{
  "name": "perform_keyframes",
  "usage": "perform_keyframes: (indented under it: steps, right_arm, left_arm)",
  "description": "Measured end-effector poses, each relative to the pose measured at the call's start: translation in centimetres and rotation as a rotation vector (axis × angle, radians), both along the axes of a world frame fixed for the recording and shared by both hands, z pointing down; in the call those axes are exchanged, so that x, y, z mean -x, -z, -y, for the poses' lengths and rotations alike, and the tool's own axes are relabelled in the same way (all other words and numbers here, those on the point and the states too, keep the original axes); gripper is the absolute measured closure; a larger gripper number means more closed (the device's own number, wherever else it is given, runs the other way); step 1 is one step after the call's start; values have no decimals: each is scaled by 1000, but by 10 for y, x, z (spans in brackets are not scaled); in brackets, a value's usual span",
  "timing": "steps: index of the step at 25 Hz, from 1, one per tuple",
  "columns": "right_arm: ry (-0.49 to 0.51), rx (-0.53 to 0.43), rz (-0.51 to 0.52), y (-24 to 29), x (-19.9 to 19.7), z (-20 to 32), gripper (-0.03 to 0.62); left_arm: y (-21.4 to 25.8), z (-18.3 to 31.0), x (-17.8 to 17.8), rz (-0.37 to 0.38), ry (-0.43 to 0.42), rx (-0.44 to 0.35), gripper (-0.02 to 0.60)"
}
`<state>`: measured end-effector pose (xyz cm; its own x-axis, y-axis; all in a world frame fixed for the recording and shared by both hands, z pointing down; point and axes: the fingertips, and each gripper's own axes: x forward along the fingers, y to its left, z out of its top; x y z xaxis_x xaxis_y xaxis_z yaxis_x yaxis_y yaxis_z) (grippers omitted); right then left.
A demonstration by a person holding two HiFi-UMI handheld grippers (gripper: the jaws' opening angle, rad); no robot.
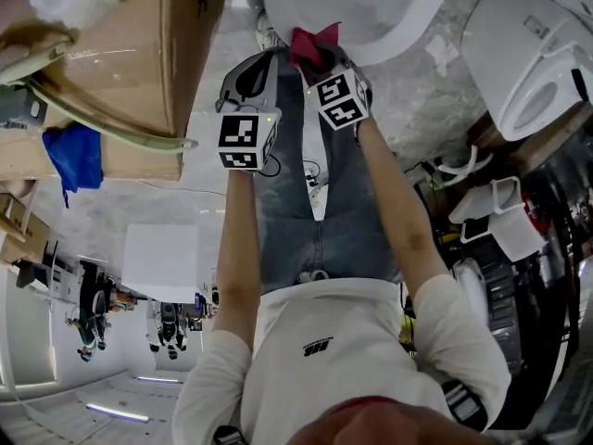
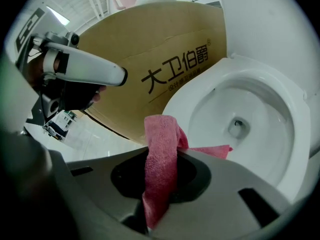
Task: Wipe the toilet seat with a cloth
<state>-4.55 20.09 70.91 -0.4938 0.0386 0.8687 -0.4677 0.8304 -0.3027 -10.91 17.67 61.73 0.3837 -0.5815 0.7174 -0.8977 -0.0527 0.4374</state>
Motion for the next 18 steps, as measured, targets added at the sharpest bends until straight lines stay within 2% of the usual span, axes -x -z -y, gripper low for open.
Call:
perform_keyframes:
  steps: [18]
  right_arm:
    - [97, -15, 76, 0, 52, 45, 543]
  left_arm:
    - [-6, 18, 29, 34, 93, 38, 571]
